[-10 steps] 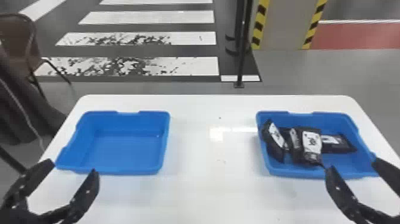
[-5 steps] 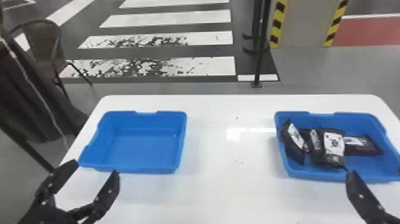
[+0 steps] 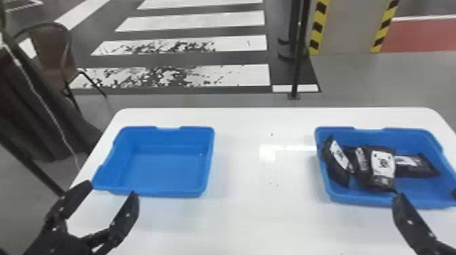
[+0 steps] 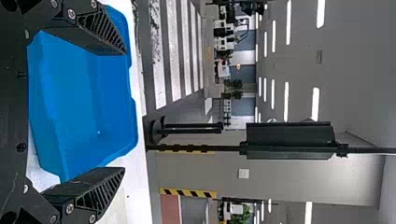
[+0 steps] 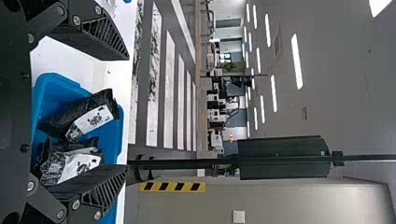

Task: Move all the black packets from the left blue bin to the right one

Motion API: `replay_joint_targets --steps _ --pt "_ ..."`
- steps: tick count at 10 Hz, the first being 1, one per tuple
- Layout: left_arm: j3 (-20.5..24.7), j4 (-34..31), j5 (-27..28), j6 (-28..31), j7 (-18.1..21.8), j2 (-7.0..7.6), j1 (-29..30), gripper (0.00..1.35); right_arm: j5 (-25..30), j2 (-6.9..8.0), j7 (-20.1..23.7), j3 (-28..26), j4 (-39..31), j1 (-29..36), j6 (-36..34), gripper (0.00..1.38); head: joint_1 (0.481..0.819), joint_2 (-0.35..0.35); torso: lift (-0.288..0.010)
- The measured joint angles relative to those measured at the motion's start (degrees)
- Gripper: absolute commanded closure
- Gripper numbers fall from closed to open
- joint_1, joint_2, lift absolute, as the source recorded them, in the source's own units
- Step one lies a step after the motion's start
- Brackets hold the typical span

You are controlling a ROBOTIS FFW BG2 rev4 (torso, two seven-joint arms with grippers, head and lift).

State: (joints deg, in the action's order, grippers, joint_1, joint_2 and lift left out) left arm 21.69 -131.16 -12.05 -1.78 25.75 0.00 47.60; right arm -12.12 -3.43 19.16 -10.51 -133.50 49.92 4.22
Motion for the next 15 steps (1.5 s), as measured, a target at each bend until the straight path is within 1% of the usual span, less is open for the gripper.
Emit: replay_joint_targets --steps 15 --pt "0.1 0.3 -0.6 1.2 0.0 0.00 0.3 0.17 -1.8 0.00 0.0 0.1 0.8 0.1 0.0 0.21 0.695 0.125 -0.140"
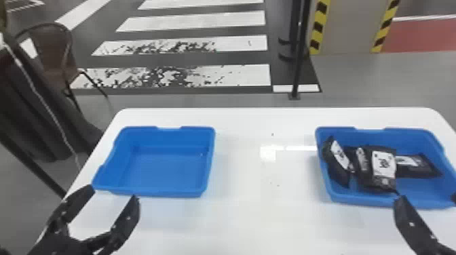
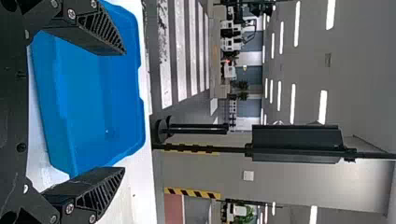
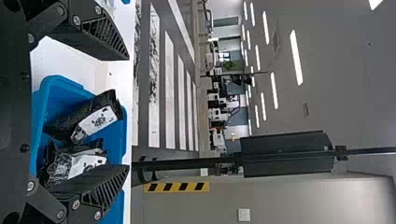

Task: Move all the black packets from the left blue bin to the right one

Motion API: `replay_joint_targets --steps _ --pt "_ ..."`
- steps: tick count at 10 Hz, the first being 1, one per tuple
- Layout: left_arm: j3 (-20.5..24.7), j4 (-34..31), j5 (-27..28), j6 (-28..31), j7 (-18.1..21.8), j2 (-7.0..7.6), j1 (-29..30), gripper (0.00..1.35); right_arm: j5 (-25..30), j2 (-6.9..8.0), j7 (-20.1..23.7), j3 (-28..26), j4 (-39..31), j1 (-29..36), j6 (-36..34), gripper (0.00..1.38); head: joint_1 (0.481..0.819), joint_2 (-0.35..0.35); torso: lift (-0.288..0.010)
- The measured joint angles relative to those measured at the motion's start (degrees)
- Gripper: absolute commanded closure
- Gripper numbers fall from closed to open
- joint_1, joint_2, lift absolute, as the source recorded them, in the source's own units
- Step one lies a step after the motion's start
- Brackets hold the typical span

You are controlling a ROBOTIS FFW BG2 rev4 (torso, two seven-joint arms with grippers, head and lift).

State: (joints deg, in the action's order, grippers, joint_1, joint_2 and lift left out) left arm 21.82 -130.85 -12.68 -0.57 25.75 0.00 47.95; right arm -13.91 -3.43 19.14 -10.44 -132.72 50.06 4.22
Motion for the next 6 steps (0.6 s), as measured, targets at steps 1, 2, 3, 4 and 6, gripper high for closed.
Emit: replay_joint_targets --steps 1,2,3,4,6 --pt "0.0 0.0 0.0 0.0 0.0 0.00 0.0 0.17 0.0 0.00 0.0 0.0 0.0 0.0 0.0 0.21 0.695 0.125 -0.140" --pt "0.0 0.0 0.0 0.1 0.0 0.00 0.0 0.17 0.0 0.00 0.0 0.0 0.0 0.0 0.0 0.21 0.695 0.125 -0.140" --pt "0.0 0.1 0.0 0.1 0.0 0.00 0.0 0.17 0.0 0.00 0.0 0.0 0.0 0.0 0.0 0.21 0.695 0.125 -0.140" --pt "0.0 0.1 0.0 0.2 0.0 0.00 0.0 0.17 -0.1 0.00 0.0 0.0 0.0 -0.1 0.0 0.21 0.695 0.126 -0.140" --pt "-0.1 0.5 -0.4 0.4 0.0 0.00 -0.1 0.17 -0.1 0.00 0.0 0.0 0.0 -0.1 0.0 0.21 0.695 0.126 -0.140"
